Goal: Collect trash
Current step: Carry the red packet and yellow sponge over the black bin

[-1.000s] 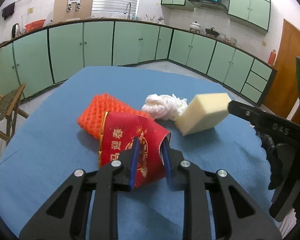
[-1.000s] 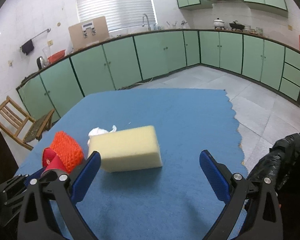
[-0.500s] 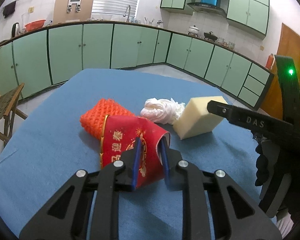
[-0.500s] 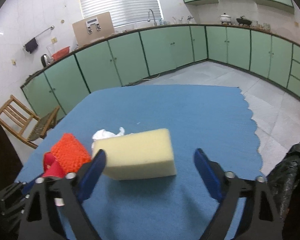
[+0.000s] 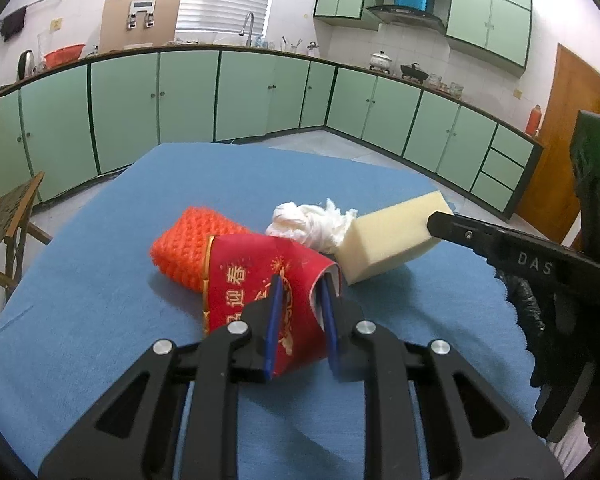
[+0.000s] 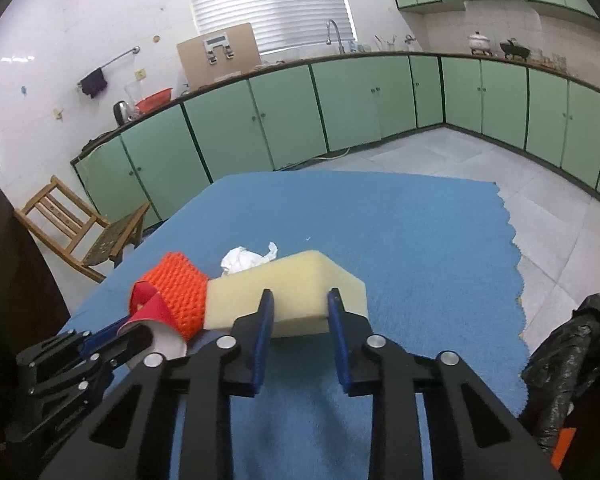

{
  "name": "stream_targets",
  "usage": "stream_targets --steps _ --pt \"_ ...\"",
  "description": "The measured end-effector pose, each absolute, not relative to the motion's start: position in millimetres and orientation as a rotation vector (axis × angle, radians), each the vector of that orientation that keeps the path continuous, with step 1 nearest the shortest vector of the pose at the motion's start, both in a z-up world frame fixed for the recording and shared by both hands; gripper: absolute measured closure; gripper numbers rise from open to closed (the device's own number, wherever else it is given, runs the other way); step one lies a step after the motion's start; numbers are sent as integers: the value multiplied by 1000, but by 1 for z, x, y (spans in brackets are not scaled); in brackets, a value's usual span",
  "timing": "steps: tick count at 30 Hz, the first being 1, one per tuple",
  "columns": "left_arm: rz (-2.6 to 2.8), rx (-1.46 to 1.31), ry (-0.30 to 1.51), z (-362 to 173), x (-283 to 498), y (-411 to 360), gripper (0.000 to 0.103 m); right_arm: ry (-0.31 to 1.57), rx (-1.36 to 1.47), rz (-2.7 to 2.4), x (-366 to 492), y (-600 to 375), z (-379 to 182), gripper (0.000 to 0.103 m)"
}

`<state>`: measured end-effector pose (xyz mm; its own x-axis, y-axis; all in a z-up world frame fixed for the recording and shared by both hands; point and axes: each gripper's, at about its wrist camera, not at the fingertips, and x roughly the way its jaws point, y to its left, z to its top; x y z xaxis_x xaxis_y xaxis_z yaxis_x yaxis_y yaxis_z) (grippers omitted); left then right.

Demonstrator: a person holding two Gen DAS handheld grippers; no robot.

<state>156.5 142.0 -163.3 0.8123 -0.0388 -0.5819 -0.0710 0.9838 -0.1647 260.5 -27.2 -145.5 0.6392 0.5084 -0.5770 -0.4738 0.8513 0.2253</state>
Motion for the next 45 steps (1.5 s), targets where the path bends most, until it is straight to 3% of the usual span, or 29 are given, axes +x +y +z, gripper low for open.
stream_targets --steps 27,45 --pt "-109 -118 495 -106 147 79 87 513 36 434 205 -107 -77 82" --pt "-386 -68 431 -87 170 -63 87 474 83 156 160 -254 -59 82"
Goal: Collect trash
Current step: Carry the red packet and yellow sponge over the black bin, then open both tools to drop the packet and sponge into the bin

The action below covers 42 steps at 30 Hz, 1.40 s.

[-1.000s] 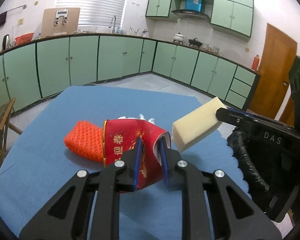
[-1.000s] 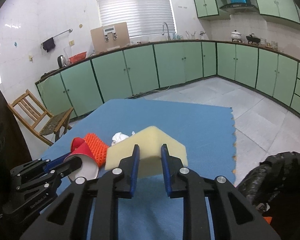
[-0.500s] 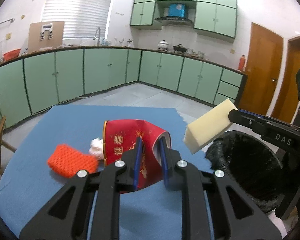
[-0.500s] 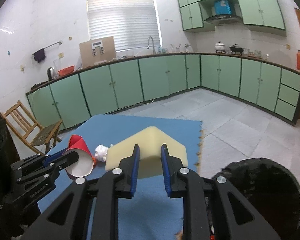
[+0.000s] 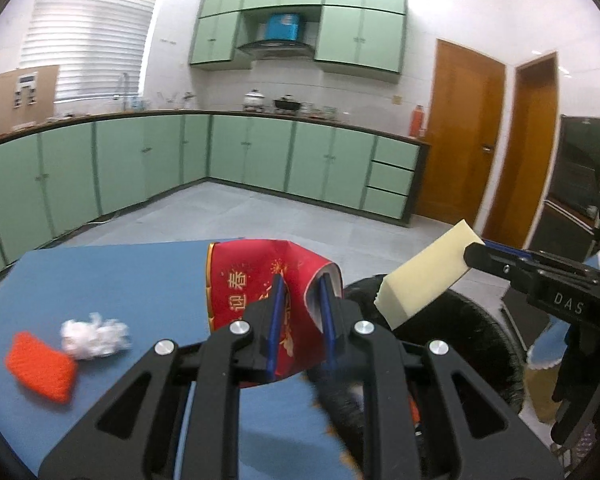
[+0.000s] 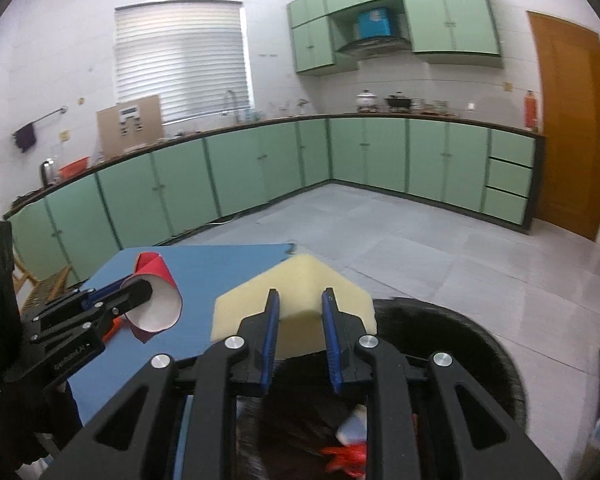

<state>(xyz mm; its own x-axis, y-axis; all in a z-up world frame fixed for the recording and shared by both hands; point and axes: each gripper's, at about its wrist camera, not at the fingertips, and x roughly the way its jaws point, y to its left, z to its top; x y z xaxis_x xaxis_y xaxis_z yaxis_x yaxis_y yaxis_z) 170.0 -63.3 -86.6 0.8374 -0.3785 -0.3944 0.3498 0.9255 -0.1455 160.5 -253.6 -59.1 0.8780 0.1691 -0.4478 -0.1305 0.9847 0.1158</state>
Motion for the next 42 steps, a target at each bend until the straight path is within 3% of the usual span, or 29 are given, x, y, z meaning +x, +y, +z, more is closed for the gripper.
stream_targets --steps 10,23,26,27,29,31,33,36,42 --pt "-530 -51 475 -113 189 -153 87 529 114 29 156 -314 -85 82" --pt "-570 -20 547 -148 216 -188 86 619 185 -42 163 -359 -135 80" --pt "-576 -19 570 -150 226 -188 83 646 177 -70 165 -364 -143 72" --pt "-577 -21 575 -152 226 -188 75 650 178 -79 166 -365 -144 60" --pt "-573 -23 576 -153 227 -186 59 648 186 -102 164 -367 -146 47" --pt "-570 -24 574 -151 228 -182 57 644 188 -122 162 -368 -145 39" --pt "-560 -23 571 -150 227 -178 49 637 188 -147 161 -370 -146 20" --pt "-535 -34 556 -146 225 -167 37 623 184 -162 156 -368 -143 6" --pt "-485 -31 525 -134 217 -136 23 610 186 -132 159 -349 -131 6"
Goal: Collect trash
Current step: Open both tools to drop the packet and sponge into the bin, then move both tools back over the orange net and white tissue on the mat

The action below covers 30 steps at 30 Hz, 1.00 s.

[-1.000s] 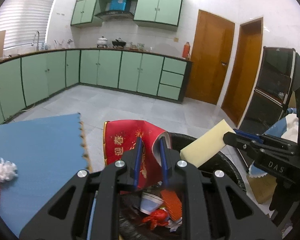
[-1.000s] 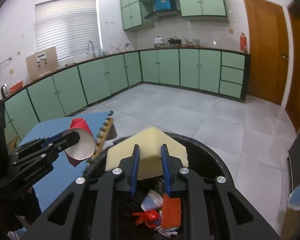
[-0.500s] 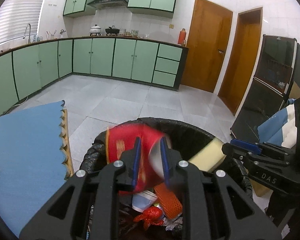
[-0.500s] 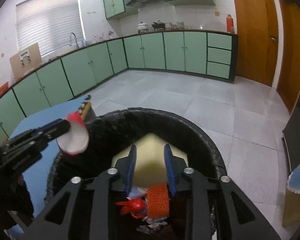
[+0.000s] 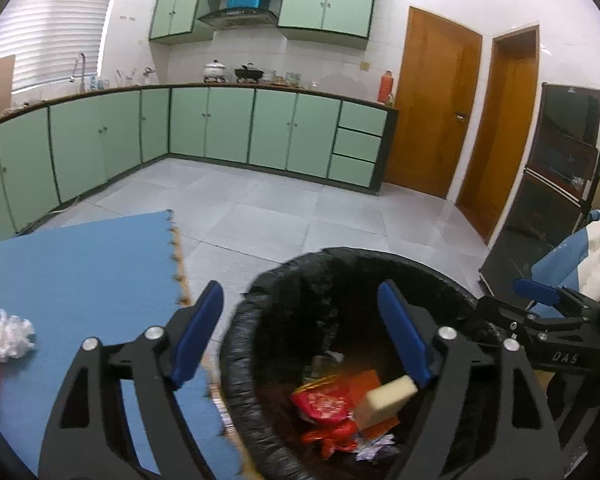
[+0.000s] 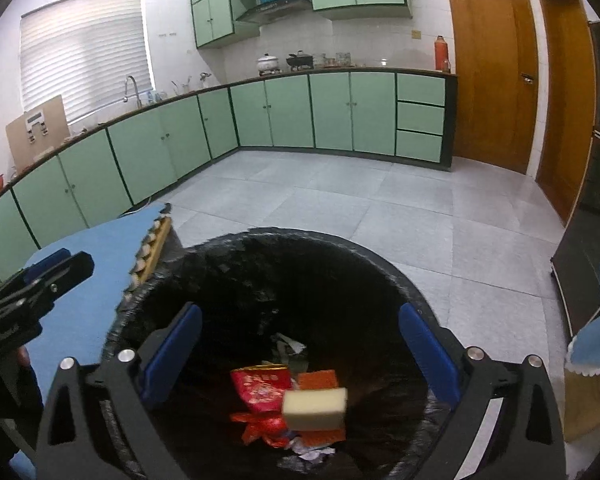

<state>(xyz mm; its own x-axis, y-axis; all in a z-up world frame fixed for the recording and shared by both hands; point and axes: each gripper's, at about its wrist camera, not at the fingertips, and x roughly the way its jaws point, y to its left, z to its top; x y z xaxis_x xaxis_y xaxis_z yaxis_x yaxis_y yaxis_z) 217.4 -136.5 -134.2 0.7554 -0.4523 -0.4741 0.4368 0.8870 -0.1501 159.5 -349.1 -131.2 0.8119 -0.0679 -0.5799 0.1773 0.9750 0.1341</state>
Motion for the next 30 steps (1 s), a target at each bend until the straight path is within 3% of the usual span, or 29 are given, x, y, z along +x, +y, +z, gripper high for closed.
stream_targets --steps 16,30 --pt "-199 -48 490 -112 193 10 21 568 177 84 198 -231 -105 6" --pt "77 -53 490 -108 189 147 20 604 143 248 246 -103 -121 6"
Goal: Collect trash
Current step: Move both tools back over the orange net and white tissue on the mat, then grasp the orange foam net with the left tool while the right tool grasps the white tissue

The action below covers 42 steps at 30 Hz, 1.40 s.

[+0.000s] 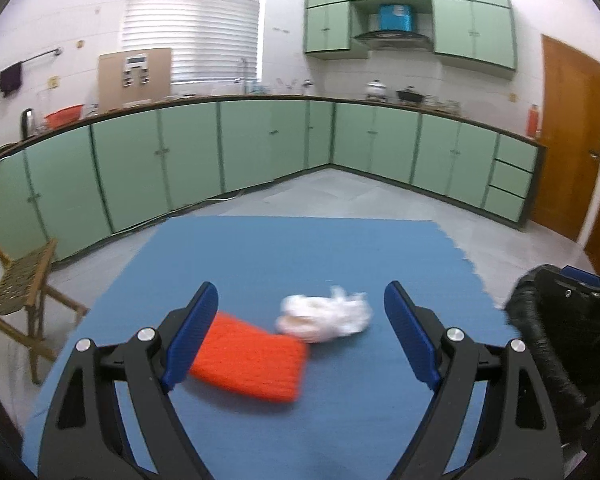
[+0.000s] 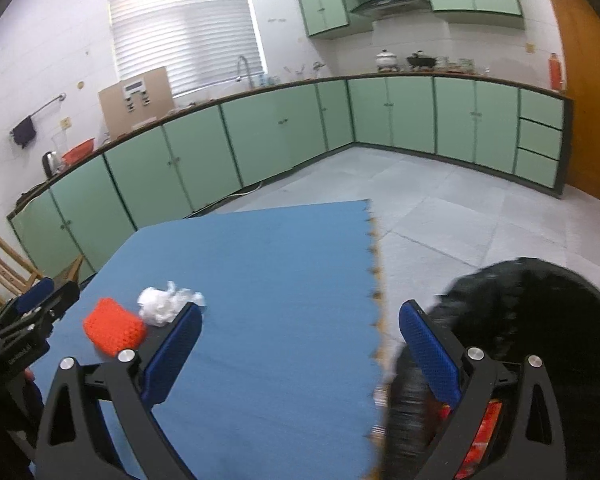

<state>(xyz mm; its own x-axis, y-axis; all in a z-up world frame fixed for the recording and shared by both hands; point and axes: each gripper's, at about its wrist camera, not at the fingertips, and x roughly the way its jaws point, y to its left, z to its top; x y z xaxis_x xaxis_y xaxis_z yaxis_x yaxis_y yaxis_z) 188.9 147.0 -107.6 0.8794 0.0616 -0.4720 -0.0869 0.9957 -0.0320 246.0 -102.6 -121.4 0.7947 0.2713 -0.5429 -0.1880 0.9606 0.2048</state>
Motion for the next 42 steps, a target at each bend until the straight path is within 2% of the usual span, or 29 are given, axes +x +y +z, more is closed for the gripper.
stream_targets --steps 11,22,28,30,32,33,36,39,42 --pt "209 -93 535 -128 191 226 20 661 71 327 287 0 -149 6" --pt "233 -127 565 -141 199 251 20 744 23 355 307 53 -178 9" --pt "226 -144 577 -148 201 256 20 798 28 406 315 66 -188 28" --pt "224 -153 581 -150 201 257 20 819 37 443 317 68 -192 43" --pt "219 -155 586 -152 202 260 20 833 51 469 318 67 -194 53" --pt "215 -155 589 -154 203 259 20 836 60 486 318 67 -194 64" --pt "202 -153 603 -158 205 256 19 837 72 518 317 64 -193 77" --pt "185 -156 621 -163 209 250 19 831 78 534 315 58 -191 82" --pt "170 -162 649 -168 215 246 20 811 84 524 311 49 -186 83"
